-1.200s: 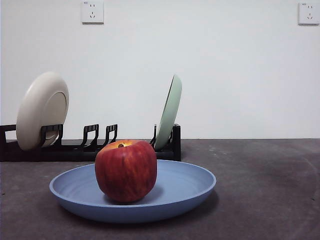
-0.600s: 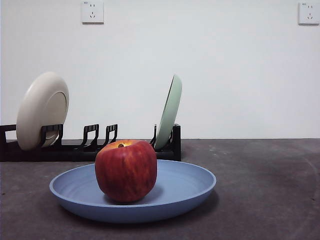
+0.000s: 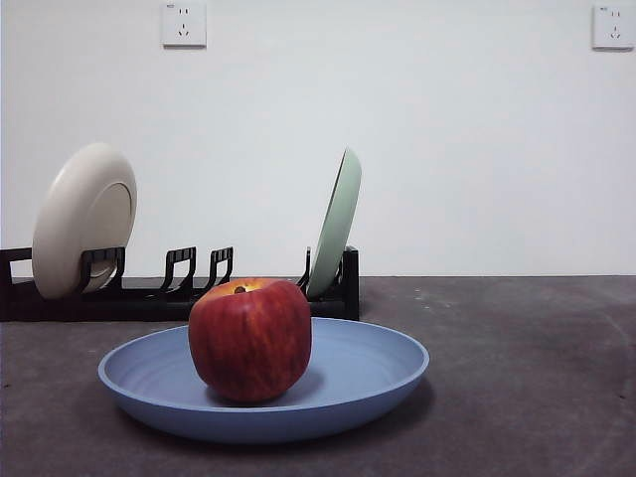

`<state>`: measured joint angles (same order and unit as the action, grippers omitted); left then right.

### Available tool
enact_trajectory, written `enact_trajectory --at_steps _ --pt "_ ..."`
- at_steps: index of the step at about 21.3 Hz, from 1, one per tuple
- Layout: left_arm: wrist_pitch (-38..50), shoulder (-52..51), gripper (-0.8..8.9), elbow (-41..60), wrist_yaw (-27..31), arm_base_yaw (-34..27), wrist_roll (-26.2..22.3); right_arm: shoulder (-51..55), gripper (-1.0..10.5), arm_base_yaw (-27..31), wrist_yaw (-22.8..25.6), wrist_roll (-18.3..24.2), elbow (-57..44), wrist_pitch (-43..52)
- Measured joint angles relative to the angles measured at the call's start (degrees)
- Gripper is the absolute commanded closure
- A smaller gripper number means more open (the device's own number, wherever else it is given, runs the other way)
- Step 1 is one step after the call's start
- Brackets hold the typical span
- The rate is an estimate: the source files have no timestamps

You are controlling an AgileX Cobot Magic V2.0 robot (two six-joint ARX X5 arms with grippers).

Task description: Take the blue plate from the plate rack,put the plate on the table,take the apple from the table,put the apple in the plate

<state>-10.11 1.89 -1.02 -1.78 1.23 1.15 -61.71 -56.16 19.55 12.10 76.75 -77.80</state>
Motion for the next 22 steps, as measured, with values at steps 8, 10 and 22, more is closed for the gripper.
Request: enact_trajectory --at_steps 8,10,22 --pt "0.1 0.0 8.16 0.0 -0.1 0.0 0.0 14.5 9.4 24.0 -3.2 1.2 -3.6 10.8" --pt "0.1 0.0 8.16 0.0 -0.1 0.0 0.0 21.0 9.4 34.1 -1.8 1.2 -9.2 17.5" --pt "0.2 0.0 8.16 0.0 -0.1 0.0 0.0 47.6 9.4 54.0 -9.7 0.5 -55.2 69.4"
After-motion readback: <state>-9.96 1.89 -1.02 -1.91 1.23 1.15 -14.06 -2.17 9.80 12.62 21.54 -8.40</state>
